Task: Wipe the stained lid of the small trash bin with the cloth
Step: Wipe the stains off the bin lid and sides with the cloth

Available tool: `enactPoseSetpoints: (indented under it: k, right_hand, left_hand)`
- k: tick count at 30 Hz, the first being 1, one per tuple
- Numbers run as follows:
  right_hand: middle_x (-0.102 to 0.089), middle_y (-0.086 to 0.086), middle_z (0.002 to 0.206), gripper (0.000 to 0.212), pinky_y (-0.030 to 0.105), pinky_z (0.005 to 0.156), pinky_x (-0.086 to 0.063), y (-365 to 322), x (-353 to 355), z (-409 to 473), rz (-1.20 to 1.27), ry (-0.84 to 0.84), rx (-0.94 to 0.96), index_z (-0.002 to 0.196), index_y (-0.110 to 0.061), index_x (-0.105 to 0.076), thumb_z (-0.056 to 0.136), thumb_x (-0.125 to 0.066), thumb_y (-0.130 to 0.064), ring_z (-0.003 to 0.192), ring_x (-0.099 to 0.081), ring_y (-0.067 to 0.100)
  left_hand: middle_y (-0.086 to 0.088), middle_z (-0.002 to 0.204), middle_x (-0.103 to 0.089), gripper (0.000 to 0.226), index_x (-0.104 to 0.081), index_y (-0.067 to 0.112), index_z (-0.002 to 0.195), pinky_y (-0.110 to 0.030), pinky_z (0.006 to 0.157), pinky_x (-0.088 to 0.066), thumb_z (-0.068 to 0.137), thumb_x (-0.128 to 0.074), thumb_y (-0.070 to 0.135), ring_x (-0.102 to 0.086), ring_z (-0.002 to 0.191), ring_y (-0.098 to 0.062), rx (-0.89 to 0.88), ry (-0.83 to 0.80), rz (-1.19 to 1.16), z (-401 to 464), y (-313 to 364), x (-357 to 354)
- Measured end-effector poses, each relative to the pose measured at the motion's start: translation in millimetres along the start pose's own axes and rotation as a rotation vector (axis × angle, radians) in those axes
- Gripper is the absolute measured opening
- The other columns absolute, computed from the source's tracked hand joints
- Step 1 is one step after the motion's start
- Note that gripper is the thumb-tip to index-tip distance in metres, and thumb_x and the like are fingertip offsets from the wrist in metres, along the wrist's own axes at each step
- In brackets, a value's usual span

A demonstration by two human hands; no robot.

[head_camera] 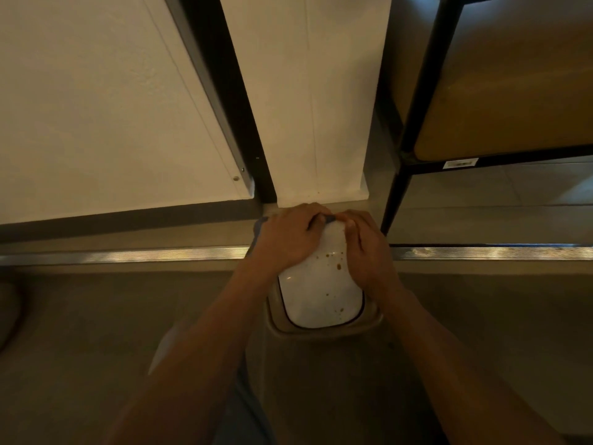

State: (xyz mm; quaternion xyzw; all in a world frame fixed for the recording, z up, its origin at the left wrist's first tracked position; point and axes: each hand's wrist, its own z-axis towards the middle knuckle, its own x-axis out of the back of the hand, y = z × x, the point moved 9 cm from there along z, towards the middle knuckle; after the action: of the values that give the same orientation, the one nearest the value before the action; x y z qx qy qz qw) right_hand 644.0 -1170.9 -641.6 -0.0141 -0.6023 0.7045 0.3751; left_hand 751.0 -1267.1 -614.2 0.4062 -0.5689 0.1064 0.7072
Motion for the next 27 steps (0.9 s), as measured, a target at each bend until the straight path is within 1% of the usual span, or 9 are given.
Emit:
enactPoseSetpoints:
  k: [3, 5, 7, 9, 14, 18, 20, 22, 27]
  right_hand:
    - [-0.059, 0.007, 0.118, 0.035, 0.036, 0.100, -0.045, -3, -1, 0, 0.016, 0.010, 0.032, 0.120, -0.007, -0.060, 0.105, -0.031, -0.021, 0.111, -0.056, 0.018]
    - [-0.058, 0.006, 0.119, 0.036, 0.032, 0.101, -0.044, -3, -2, 0, -0.002, 0.009, 0.031, 0.120, -0.008, -0.061, 0.105, -0.031, -0.022, 0.112, -0.055, 0.016]
    - [-0.058, 0.005, 0.120, 0.037, 0.030, 0.101, -0.044, 0, -1, 0, -0.016, 0.009, 0.016, 0.121, -0.008, -0.060, 0.105, -0.030, -0.024, 0.112, -0.054, 0.016]
    - [-0.058, 0.005, 0.120, 0.038, 0.029, 0.101, -0.043, 2, -1, 0, -0.021, 0.010, 0.011, 0.121, -0.008, -0.060, 0.105, -0.030, -0.025, 0.112, -0.054, 0.016]
    - [-0.054, -0.005, 0.118, 0.036, 0.022, 0.100, -0.040, 2, -1, -1, -0.003, 0.009, 0.015, 0.120, -0.013, -0.059, 0.105, -0.030, -0.027, 0.110, -0.052, 0.008]
    - [-0.054, -0.006, 0.116, 0.036, 0.025, 0.101, -0.042, 3, -2, -2, 0.023, 0.019, 0.011, 0.120, -0.014, -0.059, 0.105, -0.030, -0.029, 0.110, -0.053, 0.009]
    - [-0.055, -0.005, 0.118, 0.038, 0.028, 0.101, -0.042, 2, -4, -1, 0.018, 0.010, 0.002, 0.120, -0.016, -0.059, 0.105, -0.028, -0.032, 0.111, -0.054, 0.012]
    - [-0.055, -0.004, 0.119, 0.039, 0.028, 0.101, -0.042, 1, -4, -1, -0.002, 0.010, 0.007, 0.120, -0.017, -0.059, 0.105, -0.027, -0.033, 0.112, -0.054, 0.012]
    - [-0.055, -0.005, 0.118, 0.037, 0.030, 0.100, -0.045, 4, -2, -2, -0.007, 0.001, -0.013, 0.121, -0.015, -0.058, 0.104, -0.029, -0.030, 0.110, -0.053, 0.010]
  left_hand:
    - [0.004, 0.138, -0.060, 0.035, -0.061, 0.026, 0.134, -0.009, 0.103, -0.028, 0.103, -0.044, 0.025, -0.053, 0.125, -0.008, -0.253, 0.099, -0.060, -36, 12, 18]
    - [0.009, 0.147, -0.052, 0.037, -0.059, 0.028, 0.137, -0.006, 0.106, -0.025, 0.103, -0.046, 0.028, -0.045, 0.131, 0.000, -0.292, 0.119, -0.086, -53, -7, 28]
    - [0.014, 0.152, -0.042, 0.038, -0.056, 0.037, 0.139, -0.008, 0.102, -0.028, 0.103, -0.042, 0.041, -0.041, 0.128, 0.005, -0.193, 0.076, -0.094, -50, -32, 27]
    - [0.015, 0.144, -0.045, 0.036, -0.054, 0.043, 0.137, -0.015, 0.097, -0.032, 0.104, -0.038, 0.048, -0.041, 0.119, 0.005, -0.083, 0.002, -0.136, -36, -41, 18]
    - [0.000, 0.125, -0.066, 0.040, -0.064, 0.032, 0.125, -0.032, 0.090, -0.040, 0.106, -0.032, 0.046, -0.059, 0.111, -0.019, 0.102, -0.156, -0.111, 10, -32, -8]
    - [0.003, 0.133, -0.062, 0.046, -0.057, 0.037, 0.134, -0.038, 0.098, -0.045, 0.104, -0.026, 0.052, -0.059, 0.115, -0.020, -0.035, -0.054, 0.074, -4, -5, -4]
    - [0.006, 0.140, -0.058, 0.045, -0.052, 0.039, 0.139, -0.036, 0.101, -0.045, 0.104, -0.027, 0.052, -0.056, 0.121, -0.018, -0.104, 0.024, 0.013, -22, -8, 5]
    - [0.005, 0.141, -0.057, 0.045, -0.052, 0.037, 0.140, -0.035, 0.103, -0.042, 0.105, -0.028, 0.052, -0.054, 0.124, -0.017, -0.038, 0.033, -0.071, -26, -29, 9]
    - [-0.007, 0.117, -0.064, 0.046, -0.065, 0.024, 0.119, -0.037, 0.089, -0.043, 0.105, -0.028, 0.046, -0.058, 0.103, -0.021, 0.231, -0.260, -0.079, 12, -41, -16]
